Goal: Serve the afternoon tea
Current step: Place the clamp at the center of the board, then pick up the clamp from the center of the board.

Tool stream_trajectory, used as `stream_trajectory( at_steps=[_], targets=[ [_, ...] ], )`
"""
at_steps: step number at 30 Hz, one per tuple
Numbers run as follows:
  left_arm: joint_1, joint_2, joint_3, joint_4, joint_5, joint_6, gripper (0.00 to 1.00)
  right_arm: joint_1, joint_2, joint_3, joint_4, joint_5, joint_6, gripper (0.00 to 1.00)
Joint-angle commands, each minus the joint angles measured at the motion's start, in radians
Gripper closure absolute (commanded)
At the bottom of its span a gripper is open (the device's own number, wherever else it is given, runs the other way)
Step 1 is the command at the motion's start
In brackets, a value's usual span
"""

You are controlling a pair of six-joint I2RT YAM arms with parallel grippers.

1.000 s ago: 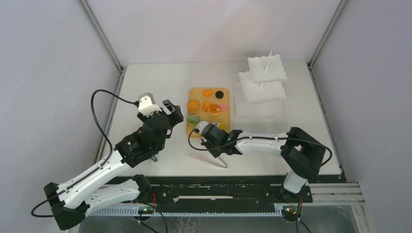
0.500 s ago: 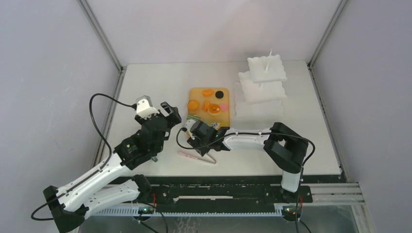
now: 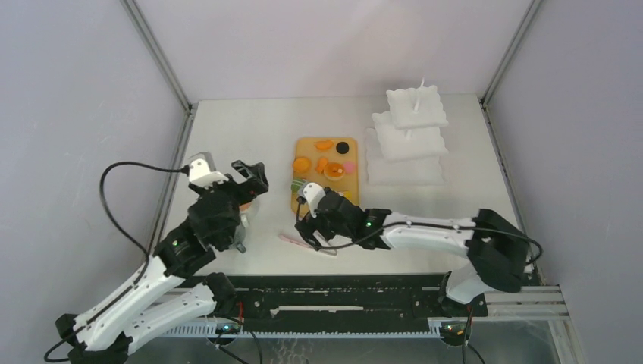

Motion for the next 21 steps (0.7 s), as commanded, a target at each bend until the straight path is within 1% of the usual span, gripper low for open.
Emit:
stream_trajectory(
  at_steps=[1,2,5,11,14,21],
  targets=[
    [0.011,-0.113,-0.043,0.214,0.154,0.188,0.00,0.012,-0.174,-0.072,0.153,0.006,-0.018,0.00],
    [0.011,-0.133,-0.055,0.222,0.180,0.167,0.00,0.012,-0.198,-0.076,0.151,-0.010,-0.027,0.00],
    [0.013,-0.185,-0.100,0.279,0.222,0.194,0.00,0.008,-0.223,-0.076,0.159,-0.068,-0.037,0.00],
    [0.013,-0.238,-0.152,0.219,0.162,0.141,0.00,-0.008,-0.194,-0.079,0.134,-0.100,0.002,0.00],
    [0.013,-0.254,-0.190,0.218,0.157,0.109,0.00,-0.001,-0.149,-0.090,0.129,-0.087,0.006,0.00],
    [0.013,-0.284,-0.261,0.239,0.127,0.041,0.00,0.030,-0.056,-0.133,0.197,0.033,0.009,0.01]
  ],
)
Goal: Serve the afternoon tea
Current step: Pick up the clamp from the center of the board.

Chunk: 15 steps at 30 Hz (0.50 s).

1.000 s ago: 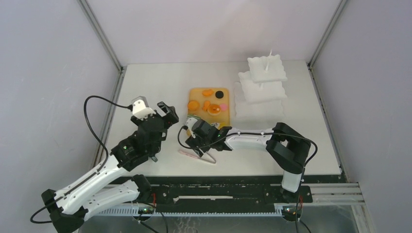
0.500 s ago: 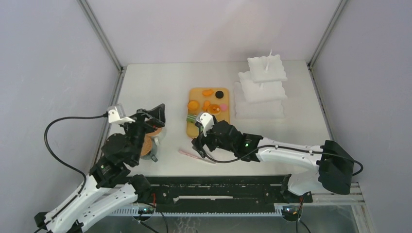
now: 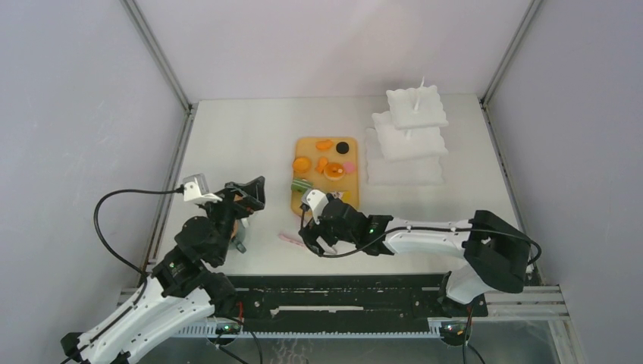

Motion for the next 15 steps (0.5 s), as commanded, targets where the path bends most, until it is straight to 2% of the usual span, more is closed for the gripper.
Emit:
stream_trajectory(
  at_steps=[1,15],
  targets=[
    [0.006,-0.025,-0.034,0.036,-0.032,-0.050,0.00,0.018,0.042,-0.025,0.089,0.084,0.016,0.01],
    [0.006,-0.070,-0.101,0.060,-0.070,-0.084,0.00,0.034,0.177,-0.029,0.146,0.082,0.018,0.03]
  ],
)
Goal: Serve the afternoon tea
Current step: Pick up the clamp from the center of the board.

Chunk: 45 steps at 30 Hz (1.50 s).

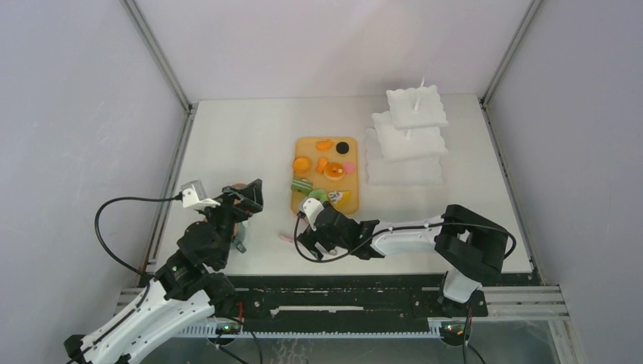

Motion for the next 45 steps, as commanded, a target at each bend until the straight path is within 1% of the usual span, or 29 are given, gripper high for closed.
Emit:
stream_trajectory(
  at_steps=[1,7,14,17,20,21,23,26,28,34,37,43,45],
  targets=[
    [0.006,-0.020,-0.029,0.046,-0.027,-0.029,0.00,0.011,0.032,0.009,0.063,0.006,0.014,0.03],
    [0.006,-0.029,-0.042,0.056,-0.028,-0.038,0.00,0.004,0.063,0.008,0.080,-0.016,0.018,0.05],
    [0.006,-0.027,-0.063,0.065,-0.033,-0.053,0.00,-0.024,0.096,0.009,0.089,-0.093,0.034,0.10],
    [0.006,-0.029,-0.069,0.067,-0.035,-0.054,0.00,-0.037,0.112,0.012,0.082,-0.121,0.043,0.15],
    [0.006,-0.029,-0.068,0.067,-0.036,-0.052,0.00,-0.051,0.127,0.020,0.069,-0.157,0.056,0.24],
    [0.006,-0.029,-0.069,0.067,-0.036,-0.053,0.00,-0.055,0.128,0.022,0.065,-0.165,0.060,0.29],
    [0.006,-0.030,-0.066,0.064,-0.038,-0.052,0.00,-0.057,0.128,0.022,0.062,-0.171,0.068,0.34],
    [0.006,-0.035,-0.060,0.050,-0.039,-0.058,0.00,-0.055,0.129,0.021,0.052,-0.170,0.077,0.37],
    [0.006,-0.038,-0.054,0.035,-0.039,-0.063,0.00,-0.050,0.128,0.021,0.048,-0.165,0.085,0.44],
    [0.005,-0.062,-0.042,-0.014,-0.013,-0.079,0.00,-0.027,0.111,0.022,0.042,-0.132,0.105,0.47],
    [0.006,-0.065,-0.025,-0.056,-0.001,-0.115,0.00,-0.018,0.096,0.029,0.016,-0.111,0.117,0.49],
    [0.006,-0.081,-0.009,-0.115,0.030,-0.153,0.00,0.006,0.055,0.030,-0.032,-0.086,0.142,0.61],
    [0.006,-0.094,-0.011,-0.124,0.037,-0.161,0.00,0.016,0.045,0.030,-0.048,-0.070,0.153,0.61]
  ],
)
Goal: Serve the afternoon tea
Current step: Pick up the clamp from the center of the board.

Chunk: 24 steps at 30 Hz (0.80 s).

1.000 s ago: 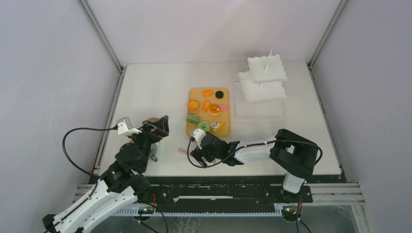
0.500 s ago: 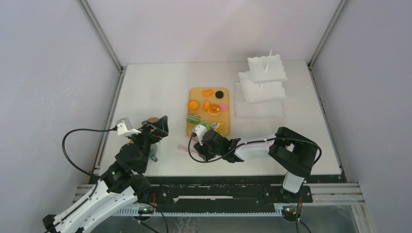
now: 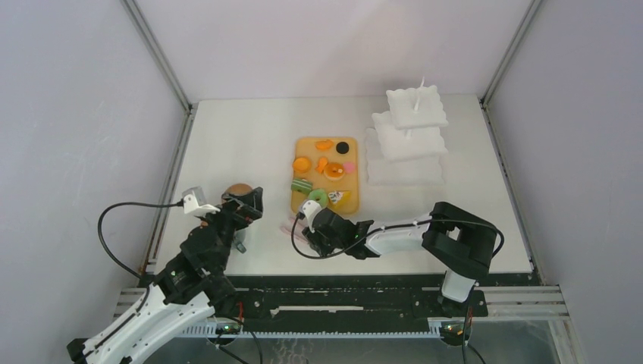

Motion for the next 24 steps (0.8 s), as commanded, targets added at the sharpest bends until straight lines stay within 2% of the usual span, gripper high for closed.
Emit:
stream_trajectory(
  at_steps=[1,9,24],
  targets=[
    [0.006,-0.030,0.040,-0.029,0.036,-0.043,0.00,0.031,-0.052,0.018,-0.080,0.022,0.057,0.61],
    [0.006,-0.047,0.069,-0.077,0.060,-0.031,0.00,0.065,-0.132,0.028,-0.158,0.116,0.155,0.62],
    [0.006,-0.060,0.065,-0.079,0.099,-0.030,0.00,0.051,-0.322,0.061,-0.456,0.283,0.362,0.61]
  ],
)
